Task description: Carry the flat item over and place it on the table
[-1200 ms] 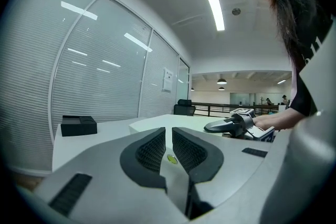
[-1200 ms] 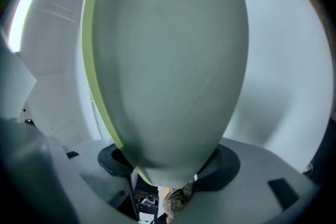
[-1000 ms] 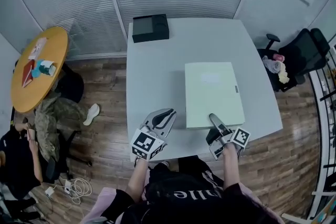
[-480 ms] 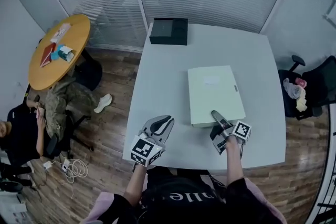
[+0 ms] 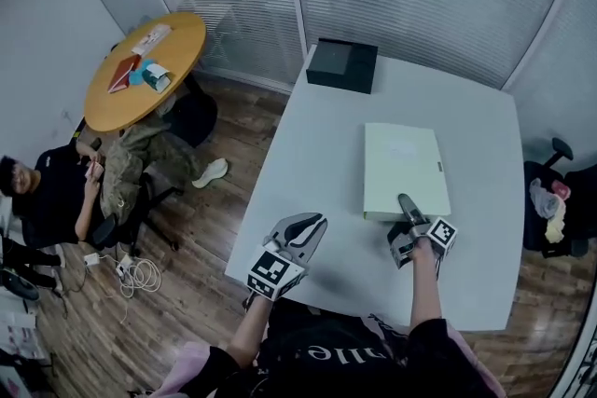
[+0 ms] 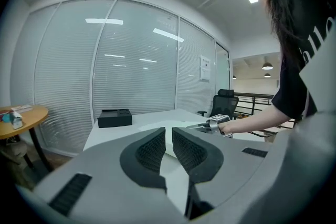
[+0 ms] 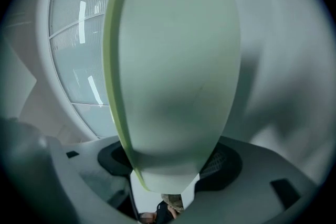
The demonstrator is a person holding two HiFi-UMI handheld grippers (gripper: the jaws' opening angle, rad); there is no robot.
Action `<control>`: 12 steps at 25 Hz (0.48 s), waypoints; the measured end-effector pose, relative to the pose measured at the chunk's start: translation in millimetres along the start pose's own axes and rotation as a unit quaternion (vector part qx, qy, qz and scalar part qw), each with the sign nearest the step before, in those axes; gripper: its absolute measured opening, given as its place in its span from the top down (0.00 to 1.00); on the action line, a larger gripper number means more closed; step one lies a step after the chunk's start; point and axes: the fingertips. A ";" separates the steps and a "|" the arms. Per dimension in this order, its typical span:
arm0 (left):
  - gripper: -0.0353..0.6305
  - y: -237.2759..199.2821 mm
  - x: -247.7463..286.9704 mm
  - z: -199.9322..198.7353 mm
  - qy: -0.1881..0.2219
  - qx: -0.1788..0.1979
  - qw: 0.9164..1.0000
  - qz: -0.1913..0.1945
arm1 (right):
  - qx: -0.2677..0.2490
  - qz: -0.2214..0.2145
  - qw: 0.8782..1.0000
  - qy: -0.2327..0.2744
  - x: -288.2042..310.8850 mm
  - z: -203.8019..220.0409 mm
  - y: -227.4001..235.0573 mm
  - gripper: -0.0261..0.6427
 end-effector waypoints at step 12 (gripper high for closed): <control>0.88 0.3 -4.9 7.9 -0.021 0.000 1.000 -0.014 | -0.049 0.197 0.974 0.095 -5.5 -42.8 30.2 0.35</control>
Point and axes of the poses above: the fingertips, and each gripper's own axes: x forward along the fingers, y to its right, z out of its underside, and after that the axes turned 11 degrees about -y, right-handed
